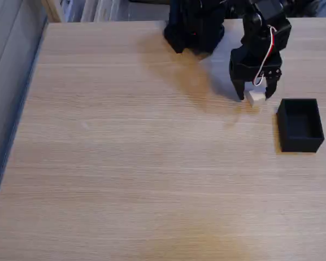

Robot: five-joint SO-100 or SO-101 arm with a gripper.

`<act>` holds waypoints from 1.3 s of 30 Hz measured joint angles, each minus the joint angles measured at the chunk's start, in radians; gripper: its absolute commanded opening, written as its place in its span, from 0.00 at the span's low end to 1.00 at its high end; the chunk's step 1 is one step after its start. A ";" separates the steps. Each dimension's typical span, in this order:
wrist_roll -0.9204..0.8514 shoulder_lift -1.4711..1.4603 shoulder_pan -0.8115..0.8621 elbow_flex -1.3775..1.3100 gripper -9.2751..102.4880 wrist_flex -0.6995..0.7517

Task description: Pick a white block and place it in the black box.

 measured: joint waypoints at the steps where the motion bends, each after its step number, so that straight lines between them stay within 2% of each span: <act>1: 0.000 -0.002 0.000 -0.003 0.28 0.000; 6: -0.003 -0.002 0.002 -0.006 0.14 -0.006; 14: -0.026 -0.002 0.002 -0.006 0.09 -0.015; 22: -0.072 0.081 0.026 0.041 0.09 -0.026; 30: -0.141 0.259 0.015 0.077 0.09 0.067; 39: -0.141 0.186 -0.080 -0.198 0.08 0.164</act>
